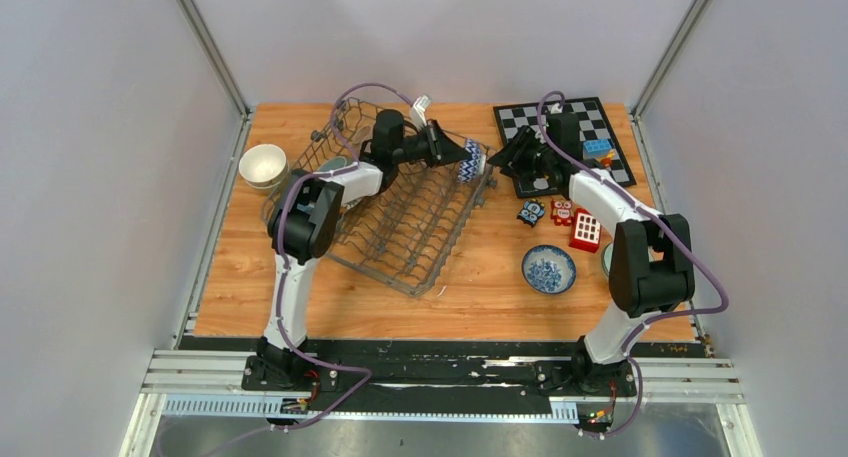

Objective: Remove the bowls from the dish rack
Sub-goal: Pick up the bowl from the dish rack.

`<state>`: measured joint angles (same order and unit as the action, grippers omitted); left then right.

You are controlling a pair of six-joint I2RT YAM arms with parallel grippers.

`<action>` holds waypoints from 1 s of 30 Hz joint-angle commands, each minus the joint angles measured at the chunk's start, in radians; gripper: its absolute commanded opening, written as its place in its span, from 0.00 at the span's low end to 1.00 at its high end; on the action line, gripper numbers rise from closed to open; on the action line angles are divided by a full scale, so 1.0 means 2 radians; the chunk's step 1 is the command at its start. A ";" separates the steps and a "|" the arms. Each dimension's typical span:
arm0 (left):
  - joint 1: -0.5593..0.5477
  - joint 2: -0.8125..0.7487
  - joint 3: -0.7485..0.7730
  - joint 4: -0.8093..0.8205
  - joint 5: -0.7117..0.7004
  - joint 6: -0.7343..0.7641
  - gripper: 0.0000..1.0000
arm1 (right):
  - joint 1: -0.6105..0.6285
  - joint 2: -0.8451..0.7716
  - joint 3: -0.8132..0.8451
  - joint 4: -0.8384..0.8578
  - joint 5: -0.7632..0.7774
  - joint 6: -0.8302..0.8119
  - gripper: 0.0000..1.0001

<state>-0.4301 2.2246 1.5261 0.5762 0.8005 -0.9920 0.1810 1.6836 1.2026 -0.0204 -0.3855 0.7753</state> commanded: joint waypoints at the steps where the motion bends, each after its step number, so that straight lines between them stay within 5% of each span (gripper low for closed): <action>1: 0.013 -0.005 -0.001 0.101 0.028 -0.063 0.00 | -0.009 -0.013 -0.009 0.023 -0.024 0.004 0.52; 11: 0.030 0.013 -0.004 0.250 0.040 -0.196 0.00 | -0.017 -0.042 -0.025 0.041 -0.056 0.017 0.52; 22: 0.032 -0.099 -0.072 0.228 0.018 -0.168 0.00 | -0.018 -0.163 -0.051 0.015 -0.045 0.006 0.52; 27: 0.014 -0.218 -0.135 0.100 0.006 -0.045 0.00 | 0.006 -0.274 -0.063 -0.060 -0.003 -0.046 0.52; 30: -0.017 -0.310 -0.133 -0.126 -0.031 0.115 0.00 | 0.033 -0.326 -0.057 -0.126 0.020 -0.081 0.52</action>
<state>-0.3927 1.8313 1.2449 0.7349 0.8158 -1.1530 0.1867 1.1484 1.0885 -0.0879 -0.4175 0.7284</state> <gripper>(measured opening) 0.015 0.521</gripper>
